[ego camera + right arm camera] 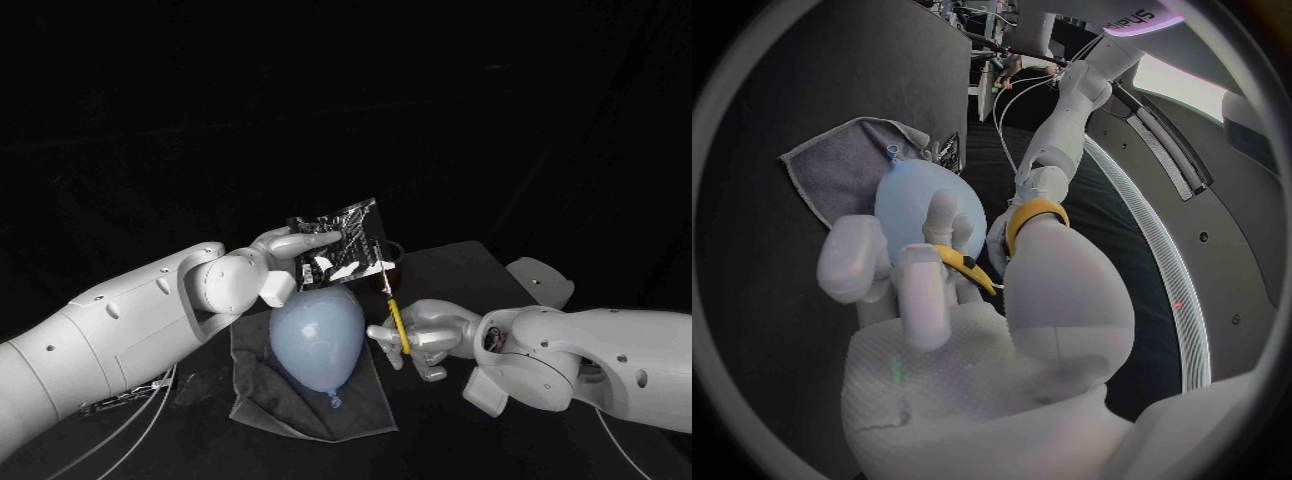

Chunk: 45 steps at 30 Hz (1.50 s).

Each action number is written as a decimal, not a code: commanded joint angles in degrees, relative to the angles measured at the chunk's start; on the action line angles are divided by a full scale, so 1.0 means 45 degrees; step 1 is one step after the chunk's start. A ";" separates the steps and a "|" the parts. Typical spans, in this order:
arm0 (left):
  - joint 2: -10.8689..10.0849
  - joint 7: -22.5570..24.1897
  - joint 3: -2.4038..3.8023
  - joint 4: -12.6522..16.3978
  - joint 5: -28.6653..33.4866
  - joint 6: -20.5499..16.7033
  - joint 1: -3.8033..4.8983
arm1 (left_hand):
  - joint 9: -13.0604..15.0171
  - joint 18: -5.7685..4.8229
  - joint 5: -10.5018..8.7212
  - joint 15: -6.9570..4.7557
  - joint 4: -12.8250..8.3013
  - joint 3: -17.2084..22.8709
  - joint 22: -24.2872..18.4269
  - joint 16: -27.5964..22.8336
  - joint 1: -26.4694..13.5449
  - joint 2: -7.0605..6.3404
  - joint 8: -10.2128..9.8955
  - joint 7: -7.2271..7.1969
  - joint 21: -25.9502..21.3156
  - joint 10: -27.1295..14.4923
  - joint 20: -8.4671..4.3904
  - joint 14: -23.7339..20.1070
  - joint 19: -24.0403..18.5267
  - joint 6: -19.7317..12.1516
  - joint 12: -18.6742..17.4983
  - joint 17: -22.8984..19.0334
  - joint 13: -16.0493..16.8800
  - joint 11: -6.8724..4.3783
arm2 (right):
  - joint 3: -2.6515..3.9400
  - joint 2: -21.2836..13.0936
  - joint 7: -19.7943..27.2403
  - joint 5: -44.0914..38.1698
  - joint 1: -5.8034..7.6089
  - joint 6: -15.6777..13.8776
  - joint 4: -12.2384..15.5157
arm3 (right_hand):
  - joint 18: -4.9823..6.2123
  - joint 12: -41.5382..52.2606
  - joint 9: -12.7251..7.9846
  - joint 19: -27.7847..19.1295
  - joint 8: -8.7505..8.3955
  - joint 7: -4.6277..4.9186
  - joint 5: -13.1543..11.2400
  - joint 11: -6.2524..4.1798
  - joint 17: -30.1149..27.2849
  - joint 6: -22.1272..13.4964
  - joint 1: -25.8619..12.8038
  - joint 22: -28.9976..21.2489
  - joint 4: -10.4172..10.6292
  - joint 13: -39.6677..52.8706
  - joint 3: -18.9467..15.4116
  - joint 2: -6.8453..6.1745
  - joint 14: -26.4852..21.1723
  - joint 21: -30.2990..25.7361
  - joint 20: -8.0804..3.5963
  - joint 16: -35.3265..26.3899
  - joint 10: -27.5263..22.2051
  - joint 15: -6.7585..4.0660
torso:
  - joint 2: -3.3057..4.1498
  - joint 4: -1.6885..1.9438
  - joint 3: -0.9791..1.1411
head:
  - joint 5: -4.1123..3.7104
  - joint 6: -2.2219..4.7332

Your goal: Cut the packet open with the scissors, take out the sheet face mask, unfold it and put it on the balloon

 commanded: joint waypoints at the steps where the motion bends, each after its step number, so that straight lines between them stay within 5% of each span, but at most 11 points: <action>1: -0.0030 0.0033 0.0010 0.0107 0.0063 -0.0170 -0.0001 | 0.0832 0.0137 0.0045 -0.0020 -0.0015 0.0063 -0.0013 0.0047 -0.0001 0.0081 0.0046 0.0111 0.0038 -0.0076 0.0007 0.0087 0.0075 0.0003 -0.0052 0.0017 0.0002 0.0013 | 0.0042 0.0017 0.0350 -0.0182 0.0014 -0.0055 -0.0032 | 0.0100 0.0051 -0.0021 0.0096 0.0074 0.0544 -0.0037 -0.0165 0.0318 -0.0550 0.0020 0.1754 0.0020 -0.0016 0.0081 0.0125 0.0244 0.0065 -0.0031 0.0092 0.0427 -0.0037 | 0.0004 -0.0004 -0.0002 | -0.0040 0.0023; 13: -0.0191 0.0049 0.0004 0.0296 0.0006 -0.0360 -0.0021 | 0.0845 0.0136 0.0046 -0.0021 -0.0050 0.0097 -0.0021 0.0036 -0.0001 0.0079 0.0045 0.0114 0.0031 -0.0090 0.0003 0.0077 0.0075 -0.0004 -0.0056 0.0021 0.0000 0.0016 | 0.0134 0.0054 0.0580 -0.0186 0.0036 -0.0275 -0.0154 | -0.0012 0.1720 -0.0389 0.0478 0.0352 0.0333 -0.0048 -0.0365 0.0649 -0.0092 0.0503 0.1922 -0.0032 0.0759 -0.0095 0.0803 0.0452 0.0655 -0.0181 0.0347 0.1376 -0.0211 | 0.0001 -0.0005 -0.0006 | -0.0109 0.0030; 23: -0.0168 0.0087 0.0004 0.0235 -0.0089 -0.0344 -0.0025 | 0.0845 0.0136 0.0046 -0.0021 -0.0050 0.0097 -0.0021 0.0036 -0.0001 0.0079 0.0045 0.0114 0.0031 -0.0090 0.0003 0.0077 0.0075 -0.0004 -0.0056 0.0021 0.0000 0.0016 | 0.0148 0.0104 0.0573 -0.0180 0.0045 -0.0158 -0.0240 | -0.0245 0.7307 -0.0528 0.1199 0.0967 -0.0183 -0.0052 -0.0850 0.1694 0.0877 0.1217 0.2248 -0.0068 0.3869 -0.1055 0.1738 0.0912 0.1820 -0.0573 0.1032 0.3594 -0.0644 | 0.0005 -0.0014 0.0001 | -0.0070 -0.0038; 32: -0.0190 0.0129 0.0005 0.0185 -0.0184 -0.0264 -0.0025 | 0.0852 0.0134 0.0045 -0.0019 -0.0068 0.0114 -0.0025 0.0030 -0.0006 0.0077 0.0044 0.0116 0.0027 -0.0095 0.0002 0.0073 0.0077 -0.0008 -0.0056 0.0024 -0.0001 0.0018 | 0.0154 0.0061 0.0586 -0.0178 0.0072 -0.0007 -0.0298 | -0.0468 1.0373 -0.0281 0.1791 0.1461 -0.0523 -0.0049 -0.1169 0.2447 0.1524 0.1697 0.2555 -0.0086 0.5592 -0.1881 0.2421 0.1130 0.2886 -0.0837 0.1517 0.4484 -0.0913 | -0.0002 -0.0023 0.0002 | -0.0071 -0.0095; 37: -0.0197 0.0142 0.0005 0.0174 -0.0280 -0.0142 -0.0025 | 0.0858 0.0133 0.0045 -0.0019 -0.0078 0.0122 -0.0027 0.0028 -0.0010 0.0075 0.0046 0.0116 0.0027 -0.0095 0.0001 0.0073 0.0079 -0.0008 -0.0055 0.0026 0.0000 0.0019 | 0.0156 0.0042 0.0564 -0.0187 0.0093 0.0111 -0.0351 | -0.0623 1.1893 0.0496 0.2167 0.2678 -0.0713 -0.0046 -0.1348 0.3107 0.2775 0.2021 0.2761 -0.0092 0.6396 -0.2299 0.2970 0.1278 0.3608 -0.0987 0.1929 0.4845 -0.1059 | -0.0003 -0.0012 -0.0001 | -0.0083 -0.0092; 39: -0.0197 0.0136 0.0005 0.0173 -0.0325 -0.0069 -0.0025 | 0.0859 0.0133 0.0045 -0.0019 -0.0081 0.0124 -0.0028 0.0028 -0.0012 0.0074 0.0046 0.0116 0.0026 -0.0094 0.0001 0.0074 0.0080 -0.0008 -0.0054 0.0027 0.0000 0.0019 | 0.0157 0.0037 0.0564 -0.0189 0.0103 0.0135 -0.0360 | -0.0611 1.1605 0.0397 0.2140 0.2460 -0.0717 -0.0047 -0.1352 0.2995 0.2558 0.2028 0.2745 -0.0086 0.6262 -0.2381 0.2987 0.1254 0.3559 -0.0999 0.1864 0.4784 -0.1068 | 0.0001 -0.0012 -0.0003 | -0.0078 -0.0085; 42: -0.0197 0.0130 0.0005 0.0177 -0.0394 0.0011 -0.0025 | 0.0859 0.0133 0.0045 -0.0019 -0.0081 0.0124 -0.0028 0.0028 -0.0012 0.0074 0.0046 0.0116 0.0026 -0.0094 0.0001 0.0074 0.0080 -0.0008 -0.0054 0.0027 0.0000 0.0019 | 0.0158 0.0039 0.0582 -0.0191 0.0111 0.0127 -0.0364 | -0.0557 1.0838 -0.0025 0.2000 0.1510 -0.0665 -0.0047 -0.1312 0.2798 0.1659 0.2055 0.2666 -0.0087 0.5916 -0.2724 0.2980 0.1207 0.3315 -0.1010 0.1744 0.4583 -0.1053 | 0.0003 -0.0017 -0.0005 | -0.0077 -0.0084; 45: -0.0203 0.0125 0.0005 0.0182 -0.0432 0.0055 -0.0025 | 0.0863 0.0132 0.0044 -0.0019 -0.0086 0.0127 -0.0029 0.0027 -0.0016 0.0073 0.0048 0.0117 0.0026 -0.0092 0.0000 0.0075 0.0082 -0.0006 -0.0053 0.0029 0.0001 0.0019 | 0.0158 0.0039 0.0638 -0.0191 0.0116 0.0057 -0.0371 | -0.0554 1.0903 -0.0063 0.1980 0.1340 -0.0621 -0.0044 -0.1274 0.2788 0.1559 0.2081 0.2657 -0.0089 0.5958 -0.2911 0.3017 0.1202 0.3295 -0.0995 0.1736 0.4577 -0.1024 | 0.0003 -0.0010 -0.0003 | -0.0074 -0.0073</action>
